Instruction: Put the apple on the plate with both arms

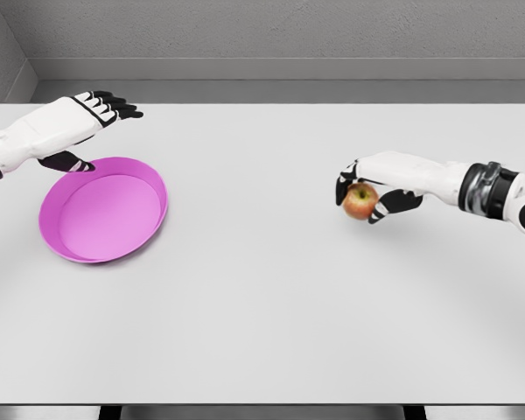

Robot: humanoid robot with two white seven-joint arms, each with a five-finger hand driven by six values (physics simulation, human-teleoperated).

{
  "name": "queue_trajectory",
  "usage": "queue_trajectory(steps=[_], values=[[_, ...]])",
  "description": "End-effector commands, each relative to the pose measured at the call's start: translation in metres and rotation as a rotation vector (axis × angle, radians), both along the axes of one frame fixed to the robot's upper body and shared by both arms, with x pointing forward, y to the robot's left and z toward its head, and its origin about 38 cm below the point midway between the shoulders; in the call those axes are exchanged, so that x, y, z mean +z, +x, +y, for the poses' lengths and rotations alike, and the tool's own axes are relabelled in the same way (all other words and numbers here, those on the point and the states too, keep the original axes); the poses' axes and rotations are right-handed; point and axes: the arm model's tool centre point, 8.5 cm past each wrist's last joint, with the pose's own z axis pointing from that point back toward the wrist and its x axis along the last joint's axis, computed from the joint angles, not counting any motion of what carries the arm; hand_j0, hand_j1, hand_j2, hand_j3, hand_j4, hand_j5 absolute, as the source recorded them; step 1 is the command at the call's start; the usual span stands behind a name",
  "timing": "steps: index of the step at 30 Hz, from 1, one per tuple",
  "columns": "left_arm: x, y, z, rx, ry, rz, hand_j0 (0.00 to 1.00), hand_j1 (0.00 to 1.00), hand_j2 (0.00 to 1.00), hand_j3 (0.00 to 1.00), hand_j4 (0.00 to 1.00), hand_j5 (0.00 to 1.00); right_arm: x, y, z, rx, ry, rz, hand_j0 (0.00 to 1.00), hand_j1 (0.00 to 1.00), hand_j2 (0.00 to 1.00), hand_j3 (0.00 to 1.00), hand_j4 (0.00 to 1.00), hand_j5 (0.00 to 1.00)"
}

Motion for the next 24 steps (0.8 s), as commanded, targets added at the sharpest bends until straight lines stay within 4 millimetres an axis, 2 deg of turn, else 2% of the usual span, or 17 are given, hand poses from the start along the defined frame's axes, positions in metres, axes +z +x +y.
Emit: queue_trajectory(steps=[1,11,18,19,20,23,24], values=[[0.001,0.0,0.0,0.001,-0.007,0.0,1.0,1.0,1.0,1.0,1.0,1.0,-0.002,-0.001,0.018,0.031,0.044,0.004,0.44,0.44,0.44,0.44,0.44,0.44],[0.001,0.0,0.001,0.002,-0.006,0.0,1.0,1.0,1.0,1.0,1.0,1.0,-0.009,-0.005,0.065,0.114,0.118,0.026,0.43,0.43,0.43,0.43,0.43,0.43],[0.001,0.0,0.001,0.002,-0.006,0.0,1.0,1.0,1.0,1.0,1.0,1.0,-0.012,-0.008,0.08,0.147,0.131,0.035,0.44,0.44,0.44,0.44,0.44,0.44],[0.001,0.0,0.001,0.002,-0.006,0.0,1.0,1.0,1.0,1.0,1.0,1.0,-0.002,-0.002,0.075,0.126,0.128,0.011,0.95,0.95,0.95,0.95,0.95,0.95],[0.001,0.0,0.001,0.002,-0.006,0.0,1.0,1.0,1.0,1.0,1.0,1.0,0.006,0.002,0.067,0.108,0.124,-0.01,1.0,1.0,1.0,1.0,1.0,1.0],[0.003,-0.001,-0.001,-0.005,-0.005,-0.005,1.0,1.0,1.0,1.0,1.0,1.0,0.059,0.017,-0.018,-0.066,0.089,-0.149,1.0,1.0,1.0,1.0,1.0,1.0],[0.003,-0.001,-0.001,-0.004,-0.004,-0.005,1.0,1.0,1.0,1.0,1.0,1.0,0.069,0.017,-0.034,-0.096,0.072,-0.169,1.0,1.0,1.0,1.0,1.0,1.0]])
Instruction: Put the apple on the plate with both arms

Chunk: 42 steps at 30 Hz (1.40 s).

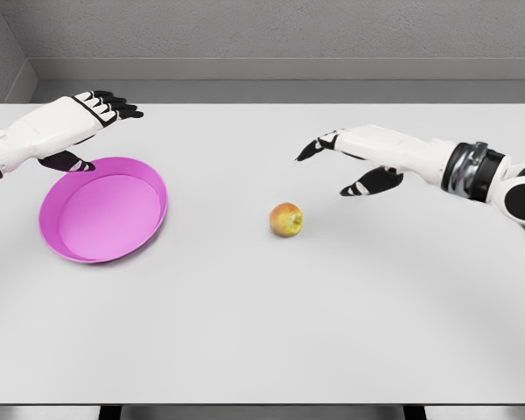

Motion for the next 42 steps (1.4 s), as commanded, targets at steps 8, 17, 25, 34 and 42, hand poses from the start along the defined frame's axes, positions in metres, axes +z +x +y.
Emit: queue_trajectory(steps=[8,17,25,34,42], values=[[0.012,-0.012,-0.035,-0.114,0.008,-0.037,1.0,1.0,1.0,1.0,1.0,1.0,0.036,-0.02,-0.107,-0.147,-0.091,-0.113,1.0,1.0,1.0,1.0,1.0,1.0],[0.025,-0.027,-0.152,-0.432,0.073,-0.044,1.0,1.0,1.0,1.0,1.0,1.0,0.014,-0.02,-0.084,-0.08,-0.068,-0.07,1.0,1.0,1.0,1.0,1.0,1.0],[-0.002,-0.04,-0.214,-0.591,0.241,0.119,1.0,1.0,1.0,1.0,1.0,1.0,0.014,-0.019,-0.088,-0.096,-0.072,-0.065,1.0,1.0,1.0,1.0,1.0,1.0],[-0.004,-0.023,-0.259,-0.618,0.282,0.164,1.0,1.0,1.0,1.0,1.0,1.0,0.012,-0.019,-0.088,-0.098,-0.065,-0.061,1.0,1.0,1.0,1.0,1.0,1.0],[-0.014,-0.006,-0.281,-0.596,0.274,0.205,1.0,1.0,1.0,1.0,1.0,1.0,0.012,-0.019,-0.088,-0.098,-0.065,-0.059,1.0,1.0,1.0,1.0,1.0,1.0]])
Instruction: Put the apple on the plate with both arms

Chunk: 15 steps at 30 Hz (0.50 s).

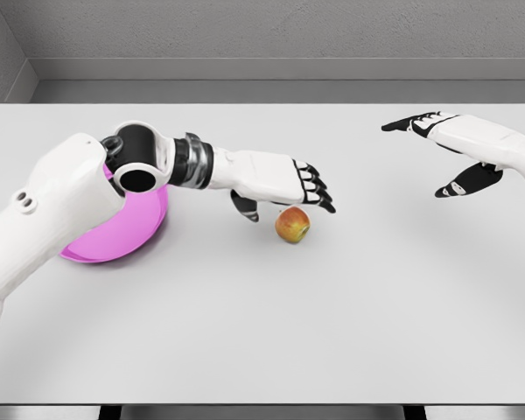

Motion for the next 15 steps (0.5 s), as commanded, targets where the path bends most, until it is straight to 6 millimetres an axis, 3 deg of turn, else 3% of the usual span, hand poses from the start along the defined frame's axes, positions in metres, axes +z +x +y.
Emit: queue_trajectory(steps=[1,6,15], values=[[-0.006,0.004,-0.004,0.013,0.015,0.003,1.0,1.0,1.0,1.0,1.0,1.0,0.0,0.0,0.0,-0.001,0.002,0.001,1.0,1.0,1.0,1.0,1.0,1.0],[-0.017,0.012,-0.009,0.034,0.078,-0.037,1.0,1.0,1.0,1.0,1.0,1.0,0.0,0.0,0.0,0.0,0.004,0.001,1.0,1.0,1.0,1.0,1.0,1.0],[-0.033,0.004,-0.021,-0.001,0.122,-0.027,1.0,1.0,1.0,1.0,1.0,1.0,-0.001,0.0,0.001,0.0,0.005,0.002,1.0,1.0,1.0,1.0,1.0,1.0]])
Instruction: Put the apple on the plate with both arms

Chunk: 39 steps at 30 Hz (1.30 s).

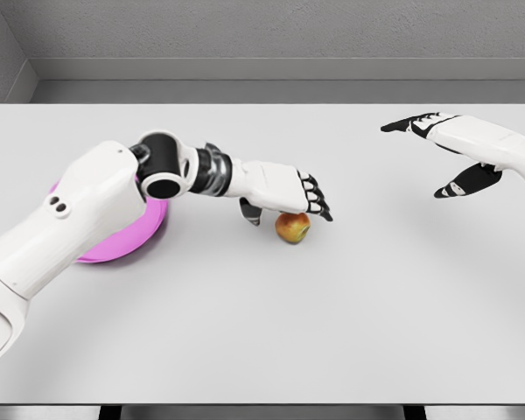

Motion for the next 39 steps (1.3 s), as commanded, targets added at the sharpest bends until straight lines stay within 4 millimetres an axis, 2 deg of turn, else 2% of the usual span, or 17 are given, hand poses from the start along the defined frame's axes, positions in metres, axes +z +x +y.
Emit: queue_trajectory(steps=[1,6,10,11,13,15,27,39], values=[[-0.005,-0.002,-0.004,-0.008,0.007,0.01,1.0,1.0,1.0,1.0,1.0,1.0,0.0,0.0,0.0,0.0,0.003,0.001,1.0,1.0,1.0,1.0,1.0,1.0],[-0.008,-0.008,-0.008,-0.03,0.013,0.017,0.98,0.98,0.98,0.98,0.98,0.98,0.0,0.0,0.0,0.0,0.002,0.002,1.0,1.0,1.0,1.0,1.0,1.0],[-0.005,-0.012,-0.009,-0.042,0.0,0.024,0.91,0.91,0.91,0.91,0.91,0.91,0.0,0.0,0.0,0.0,0.002,0.002,1.0,1.0,1.0,1.0,1.0,1.0],[-0.005,-0.012,-0.008,-0.04,0.0,0.023,0.87,0.87,0.87,0.87,0.87,0.87,0.0,0.0,0.0,0.0,0.004,0.001,1.0,1.0,1.0,1.0,1.0,1.0],[-0.005,-0.011,-0.007,-0.038,0.0,0.023,0.71,0.71,0.71,0.71,0.71,0.71,0.0,0.0,0.001,0.001,0.004,0.002,1.0,1.0,1.0,1.0,1.0,1.0],[-0.006,-0.012,-0.008,-0.041,0.002,0.024,0.64,0.64,0.64,0.64,0.64,0.64,0.0,0.0,0.001,0.002,0.004,0.001,1.0,1.0,1.0,1.0,1.0,1.0],[-0.015,-0.016,-0.011,-0.054,0.032,0.019,0.64,0.64,0.64,0.64,0.64,0.64,-0.002,-0.001,0.001,0.001,0.003,0.007,1.0,1.0,1.0,1.0,1.0,1.0],[-0.02,-0.013,-0.003,-0.04,0.071,-0.009,0.45,0.45,0.45,0.45,0.45,0.45,-0.003,-0.001,0.001,0.002,0.005,0.01,1.0,1.0,1.0,1.0,1.0,1.0]])
